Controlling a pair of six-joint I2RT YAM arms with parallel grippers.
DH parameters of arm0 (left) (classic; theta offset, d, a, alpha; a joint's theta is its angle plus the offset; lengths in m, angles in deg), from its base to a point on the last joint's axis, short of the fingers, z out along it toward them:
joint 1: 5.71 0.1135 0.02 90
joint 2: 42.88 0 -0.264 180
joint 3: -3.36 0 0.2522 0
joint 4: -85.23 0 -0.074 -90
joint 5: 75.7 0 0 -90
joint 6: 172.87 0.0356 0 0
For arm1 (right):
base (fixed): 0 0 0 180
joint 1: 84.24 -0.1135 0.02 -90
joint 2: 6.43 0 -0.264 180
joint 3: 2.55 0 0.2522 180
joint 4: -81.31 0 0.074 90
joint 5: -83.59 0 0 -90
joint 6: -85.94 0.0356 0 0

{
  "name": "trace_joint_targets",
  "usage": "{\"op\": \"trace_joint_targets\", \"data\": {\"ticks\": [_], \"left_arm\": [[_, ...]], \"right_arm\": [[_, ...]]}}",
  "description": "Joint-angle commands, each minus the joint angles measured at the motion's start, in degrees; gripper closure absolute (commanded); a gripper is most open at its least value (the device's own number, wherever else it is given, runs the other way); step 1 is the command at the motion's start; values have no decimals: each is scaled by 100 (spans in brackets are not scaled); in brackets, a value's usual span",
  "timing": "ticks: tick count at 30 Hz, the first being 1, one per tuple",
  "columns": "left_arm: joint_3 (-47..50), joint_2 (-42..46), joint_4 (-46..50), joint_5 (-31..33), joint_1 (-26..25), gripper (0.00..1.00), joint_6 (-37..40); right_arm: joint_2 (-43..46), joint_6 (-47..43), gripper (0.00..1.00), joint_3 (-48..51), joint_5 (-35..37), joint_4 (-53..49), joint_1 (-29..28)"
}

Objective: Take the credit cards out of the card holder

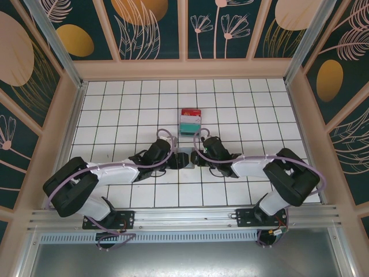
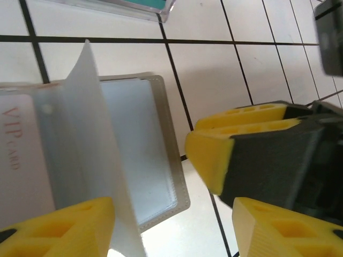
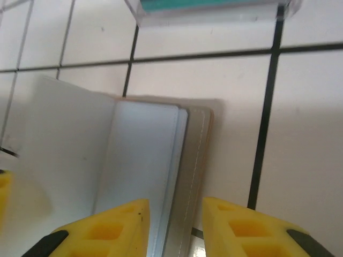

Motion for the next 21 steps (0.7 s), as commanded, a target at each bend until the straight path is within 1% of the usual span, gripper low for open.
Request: {"op": "trace_joint_targets", "data": {"ticks": [1, 2, 4, 8, 15, 20, 21], "left_arm": [[-178, -132, -129, -14, -70, 40, 95], [-206, -144, -138, -14, -79, 40, 78], [-243, -122, -124, 40, -88, 45, 44], [-192, 130, 85, 423, -79, 51, 50], [-7, 621, 453, 878, -35, 55, 194], [357, 957, 557, 989, 226, 57, 263], [446, 1024, 576, 1018, 268, 59, 282]], "right_arm": [[391, 131, 68, 155, 240, -164, 103], [453, 152, 68, 177, 265, -190, 116], [545, 175, 68, 217, 257, -192, 132], [639, 235, 68, 214, 140, -199, 134], [725, 286, 67, 75, -4, -259, 123], [662, 307, 68, -119, -178, -254, 15], [623, 320, 68, -169, -256, -229, -19]]}}
